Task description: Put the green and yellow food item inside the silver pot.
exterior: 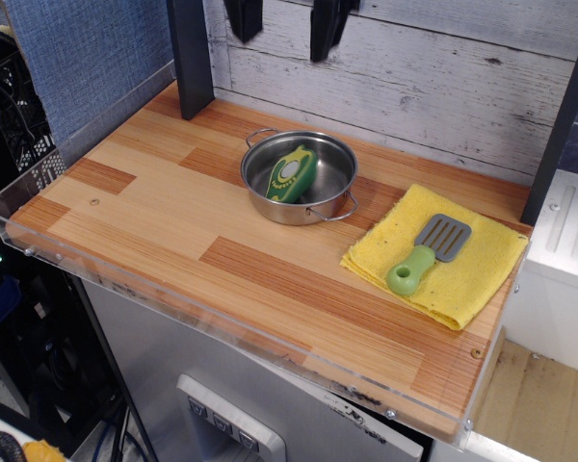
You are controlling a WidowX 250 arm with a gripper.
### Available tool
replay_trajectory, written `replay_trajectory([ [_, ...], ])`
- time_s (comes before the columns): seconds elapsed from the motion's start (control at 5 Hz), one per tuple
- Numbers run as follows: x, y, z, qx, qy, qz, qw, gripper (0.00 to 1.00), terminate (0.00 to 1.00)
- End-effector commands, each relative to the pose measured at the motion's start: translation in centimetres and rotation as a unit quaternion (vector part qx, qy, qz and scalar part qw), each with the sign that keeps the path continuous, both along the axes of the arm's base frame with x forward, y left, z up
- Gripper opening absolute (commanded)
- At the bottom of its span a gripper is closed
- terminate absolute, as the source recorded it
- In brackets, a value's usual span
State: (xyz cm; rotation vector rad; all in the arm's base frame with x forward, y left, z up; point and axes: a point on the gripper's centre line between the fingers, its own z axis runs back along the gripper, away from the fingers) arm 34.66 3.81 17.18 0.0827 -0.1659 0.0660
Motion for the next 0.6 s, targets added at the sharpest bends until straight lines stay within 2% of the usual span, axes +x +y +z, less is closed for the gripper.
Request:
replay_trajectory([
  [0.0, -1.53, -0.01, 1.24, -0.012, 0.004, -0.023, 0.9997, 1.0, 0.0],
  [0.2, -1.53, -0.01, 1.24, -0.012, 0.004, -0.023, 0.9997, 1.0, 0.0],
  [0.4, -1.53, -0.01, 1.24, -0.012, 0.004, -0.023, 0.9997, 1.0, 1.0],
])
